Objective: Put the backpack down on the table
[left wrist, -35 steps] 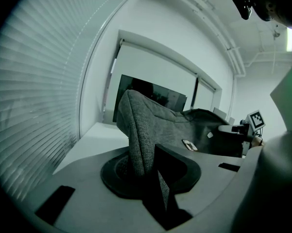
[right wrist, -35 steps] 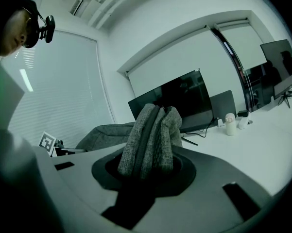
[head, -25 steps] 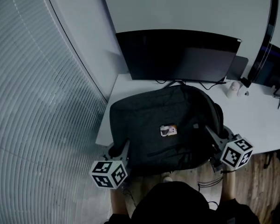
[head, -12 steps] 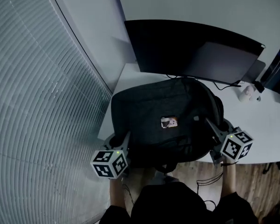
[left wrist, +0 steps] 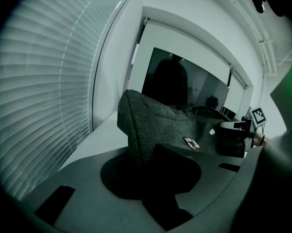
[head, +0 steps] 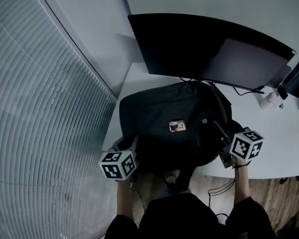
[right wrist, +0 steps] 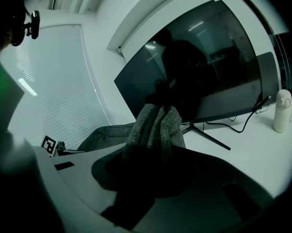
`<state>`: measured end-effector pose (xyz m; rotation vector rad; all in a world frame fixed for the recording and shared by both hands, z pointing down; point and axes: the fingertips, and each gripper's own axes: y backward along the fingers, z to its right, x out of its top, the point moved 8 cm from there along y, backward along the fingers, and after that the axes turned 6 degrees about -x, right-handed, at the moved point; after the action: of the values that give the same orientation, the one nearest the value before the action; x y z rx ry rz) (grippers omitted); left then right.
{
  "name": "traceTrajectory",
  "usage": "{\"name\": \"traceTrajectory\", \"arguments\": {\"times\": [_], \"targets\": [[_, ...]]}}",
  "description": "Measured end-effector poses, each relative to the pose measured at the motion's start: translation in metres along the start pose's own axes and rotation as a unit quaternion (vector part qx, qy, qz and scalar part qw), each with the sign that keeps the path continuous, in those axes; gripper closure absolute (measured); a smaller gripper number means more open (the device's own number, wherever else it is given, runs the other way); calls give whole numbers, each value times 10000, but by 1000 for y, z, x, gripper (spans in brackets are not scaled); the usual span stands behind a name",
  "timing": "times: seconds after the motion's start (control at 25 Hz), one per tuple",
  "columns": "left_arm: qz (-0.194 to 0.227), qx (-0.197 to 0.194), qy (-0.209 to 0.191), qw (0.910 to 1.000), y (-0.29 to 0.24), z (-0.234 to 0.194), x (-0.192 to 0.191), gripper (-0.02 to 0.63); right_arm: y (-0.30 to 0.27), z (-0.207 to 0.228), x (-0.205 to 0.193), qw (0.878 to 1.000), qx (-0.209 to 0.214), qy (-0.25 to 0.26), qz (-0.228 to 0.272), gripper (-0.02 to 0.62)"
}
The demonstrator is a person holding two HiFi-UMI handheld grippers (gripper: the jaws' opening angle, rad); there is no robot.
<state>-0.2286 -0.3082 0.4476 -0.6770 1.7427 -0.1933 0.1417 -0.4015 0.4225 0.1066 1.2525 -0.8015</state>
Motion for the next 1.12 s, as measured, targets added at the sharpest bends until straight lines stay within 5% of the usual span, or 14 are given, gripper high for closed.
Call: {"name": "traceTrajectory", "arguments": {"times": [1.12], "targets": [[-935, -29, 277, 9952, -69, -39, -29, 494, -57, 54, -41, 9948, -302, -469, -851, 494]]}}
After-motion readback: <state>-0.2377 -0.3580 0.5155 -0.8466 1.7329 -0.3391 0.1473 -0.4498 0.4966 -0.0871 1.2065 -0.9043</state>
